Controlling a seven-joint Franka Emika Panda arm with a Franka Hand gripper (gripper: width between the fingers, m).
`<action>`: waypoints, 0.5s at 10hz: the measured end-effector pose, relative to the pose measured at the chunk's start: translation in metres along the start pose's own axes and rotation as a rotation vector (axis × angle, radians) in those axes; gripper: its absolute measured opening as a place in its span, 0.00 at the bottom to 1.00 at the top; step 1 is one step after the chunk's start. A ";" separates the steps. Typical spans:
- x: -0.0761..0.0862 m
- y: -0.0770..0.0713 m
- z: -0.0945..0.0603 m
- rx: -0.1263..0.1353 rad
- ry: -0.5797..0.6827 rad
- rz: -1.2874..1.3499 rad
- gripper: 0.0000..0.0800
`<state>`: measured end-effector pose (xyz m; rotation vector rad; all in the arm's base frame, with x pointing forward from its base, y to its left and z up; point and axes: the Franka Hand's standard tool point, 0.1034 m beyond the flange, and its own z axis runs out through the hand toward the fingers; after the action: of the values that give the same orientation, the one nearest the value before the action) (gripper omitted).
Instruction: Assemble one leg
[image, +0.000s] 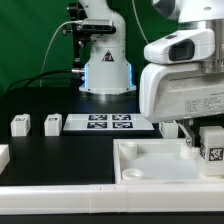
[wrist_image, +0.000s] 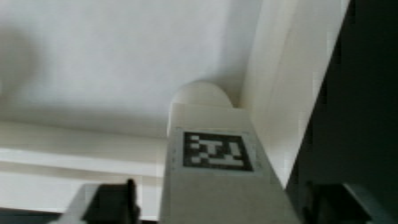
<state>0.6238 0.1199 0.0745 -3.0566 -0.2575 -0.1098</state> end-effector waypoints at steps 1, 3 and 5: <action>0.000 0.001 0.000 -0.001 0.000 0.001 0.37; 0.000 0.002 0.000 -0.001 0.000 0.002 0.37; 0.000 0.002 0.000 -0.001 0.000 0.038 0.37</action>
Offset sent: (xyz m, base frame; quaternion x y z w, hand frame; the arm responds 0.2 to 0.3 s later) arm 0.0000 0.0000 0.0000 0.0000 0.0000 0.0000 1.0000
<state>0.6241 0.1181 0.0744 -3.0610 -0.1992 -0.1081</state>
